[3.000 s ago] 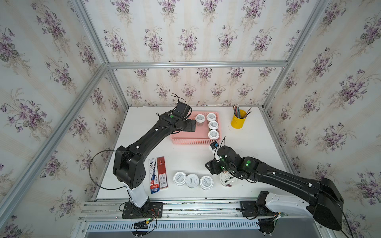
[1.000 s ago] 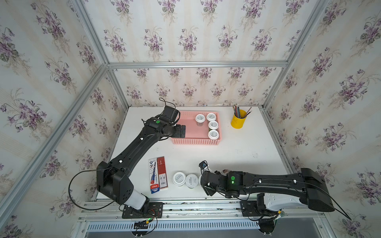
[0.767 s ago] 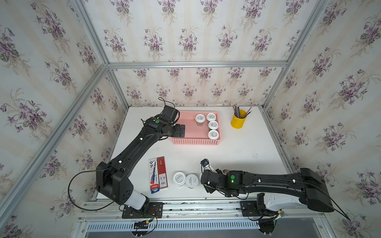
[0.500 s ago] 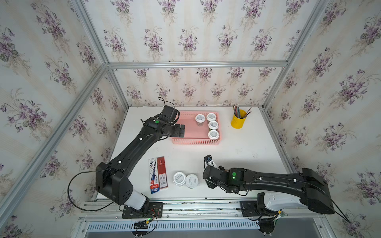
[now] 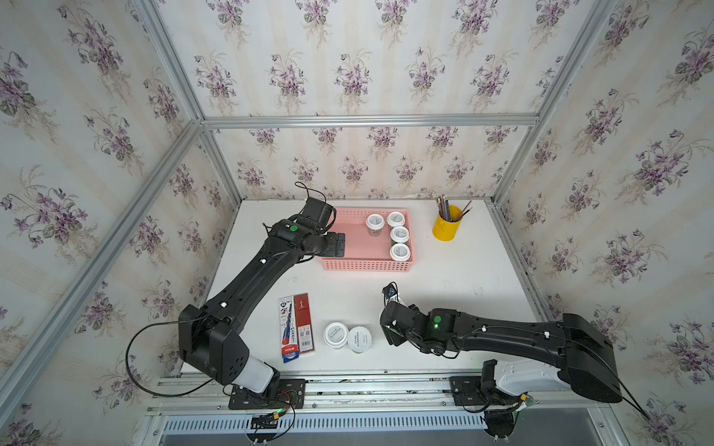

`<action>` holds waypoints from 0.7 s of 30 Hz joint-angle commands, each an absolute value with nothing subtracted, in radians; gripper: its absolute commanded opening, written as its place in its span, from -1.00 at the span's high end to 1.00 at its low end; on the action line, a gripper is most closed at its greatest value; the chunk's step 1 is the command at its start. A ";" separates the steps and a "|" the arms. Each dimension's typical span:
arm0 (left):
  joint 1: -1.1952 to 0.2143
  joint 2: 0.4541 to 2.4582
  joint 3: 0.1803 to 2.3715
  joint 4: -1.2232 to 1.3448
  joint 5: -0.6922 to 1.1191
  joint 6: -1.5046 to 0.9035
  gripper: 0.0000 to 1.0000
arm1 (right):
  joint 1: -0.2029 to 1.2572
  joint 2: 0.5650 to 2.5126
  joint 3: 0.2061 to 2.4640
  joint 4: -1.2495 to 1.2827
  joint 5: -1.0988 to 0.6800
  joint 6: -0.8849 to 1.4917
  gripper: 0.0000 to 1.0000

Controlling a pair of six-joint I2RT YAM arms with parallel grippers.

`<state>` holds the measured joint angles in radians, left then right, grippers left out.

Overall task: Put the yogurt in the basket
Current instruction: Pick up the yogurt from the center of the board.

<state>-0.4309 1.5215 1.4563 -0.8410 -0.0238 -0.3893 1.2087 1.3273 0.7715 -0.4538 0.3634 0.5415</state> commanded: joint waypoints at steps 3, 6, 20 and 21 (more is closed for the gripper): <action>-0.429 1.516 1.460 -0.850 -0.046 -0.383 -0.98 | 1.205 1.315 0.777 -0.471 0.341 0.541 -0.57; -0.429 1.516 1.462 -0.851 -0.044 -0.383 -0.98 | 1.204 1.304 0.789 -0.487 0.335 0.542 -0.65; -0.429 1.528 1.501 -0.890 -0.048 -0.375 -0.98 | 1.153 1.276 0.849 -0.567 0.213 0.528 -0.83; -0.428 1.529 1.504 -0.896 -0.046 -0.373 -0.98 | 1.152 1.279 0.854 -0.572 0.210 0.524 -0.84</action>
<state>-0.4297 1.5246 1.4921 -0.8619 -0.0406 -0.3882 1.1545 1.2778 0.8398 -0.5400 0.2432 0.5415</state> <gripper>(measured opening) 0.988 0.919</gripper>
